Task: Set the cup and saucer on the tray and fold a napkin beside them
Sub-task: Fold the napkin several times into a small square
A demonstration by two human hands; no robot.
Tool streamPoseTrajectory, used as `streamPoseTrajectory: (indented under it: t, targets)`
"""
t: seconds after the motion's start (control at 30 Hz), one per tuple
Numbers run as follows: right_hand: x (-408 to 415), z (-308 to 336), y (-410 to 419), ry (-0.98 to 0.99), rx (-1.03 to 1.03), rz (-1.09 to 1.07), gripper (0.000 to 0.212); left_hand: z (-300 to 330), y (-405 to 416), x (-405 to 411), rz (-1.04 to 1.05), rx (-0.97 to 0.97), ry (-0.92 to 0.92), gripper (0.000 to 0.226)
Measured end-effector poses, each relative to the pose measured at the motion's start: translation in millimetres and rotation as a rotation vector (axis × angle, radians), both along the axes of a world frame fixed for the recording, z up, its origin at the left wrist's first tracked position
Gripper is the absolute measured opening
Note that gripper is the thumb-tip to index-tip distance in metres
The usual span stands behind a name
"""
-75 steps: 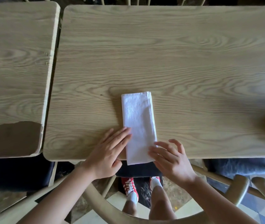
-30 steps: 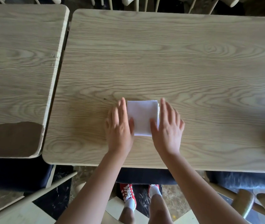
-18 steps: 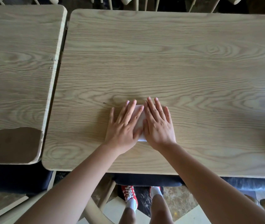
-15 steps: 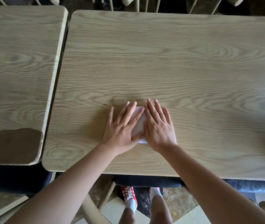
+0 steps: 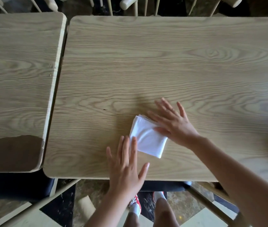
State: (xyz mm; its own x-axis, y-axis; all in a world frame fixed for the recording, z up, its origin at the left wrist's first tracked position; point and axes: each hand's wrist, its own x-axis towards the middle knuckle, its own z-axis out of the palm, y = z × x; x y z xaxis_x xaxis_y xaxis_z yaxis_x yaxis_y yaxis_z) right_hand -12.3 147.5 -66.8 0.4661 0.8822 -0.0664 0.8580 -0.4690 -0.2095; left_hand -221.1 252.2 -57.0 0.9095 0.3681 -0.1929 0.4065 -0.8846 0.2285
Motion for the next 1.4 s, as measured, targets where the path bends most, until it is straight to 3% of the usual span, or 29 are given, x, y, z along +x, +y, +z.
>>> streamPoseTrajectory:
  t: [0.1, 0.23, 0.3, 0.4, 0.47, 0.57, 0.73, 0.9, 0.97, 1.07, 1.13, 1.17, 1.27, 1.4]
  targets:
    - [9.1, 7.6, 11.2, 0.073, 0.046, -0.123, 0.08, 3.3, -17.5, -7.8, 0.038, -0.034, 0.011, 0.074]
    - [-11.5, 15.3, 14.0, 0.178, 0.107, -0.413, 0.091, 8.7, -20.8, -3.1, 0.105, -0.064, -0.032, 0.068]
    - [-33.2, 15.6, 8.5, 0.178, 0.166, -0.581, 0.086, 15.8, -12.6, 1.5, 0.165, -0.138, -0.157, 0.056]
    - [-64.5, 16.8, 1.4, 0.145, 0.299, -0.785, 0.059, 23.8, 7.1, 18.2, 0.326, -0.238, -0.289, 0.05]
    - [-77.3, 18.5, 1.5, 0.216, 0.334, -0.872, 0.042, 26.0, 21.1, 36.8, 0.435, -0.309, -0.224, 0.048]
    - [-82.9, 22.5, 10.9, 0.429, 0.311, -0.946, 0.025, 23.2, 32.7, 59.5, 0.471, -0.391, -0.152, 0.02]
    - [-80.1, 42.1, 20.4, 0.654, 0.323, -0.949, 0.024, 21.7, 42.7, 63.2, 0.453, -0.528, -0.184, 0.012]
    - [-77.9, 70.6, 13.1, 1.104, 0.457, -0.949, 0.038, 30.9, 47.4, 47.0, 0.459, -0.713, -0.268, 0.008]
    - [-78.7, 86.1, 9.5, 1.229, 0.538, -0.945, 0.035, 43.3, 46.8, 43.8, 0.54, -0.905, -0.242, 0.013]
    - [-82.1, 105.1, 5.9, 1.383, 0.654, -0.905, 0.031, 62.5, 48.5, 40.6, 0.545, -1.426, -0.113, 0.043]
    - [-84.3, 117.0, 3.4, 1.455, 0.682, -0.886, 0.029, 75.8, 49.9, 39.2, 0.531, -1.669, -0.155, 0.057]
    - [-85.6, 122.9, 2.1, 1.474, 0.685, -0.885, 0.029, 83.1, 51.1, 39.1, 0.565, -1.696, -0.218, 0.064]
    - [-90.0, 137.2, -2.7, 1.444, 0.716, -0.949, 0.034, 111.5, 53.4, 31.9, 0.624, -1.461, -0.388, 0.06]
    - [-98.7, 160.5, -7.8, 1.226, 0.764, -1.033, 0.038, 148.0, 53.2, 17.6, 0.251, -0.965, -0.474, 0.036]
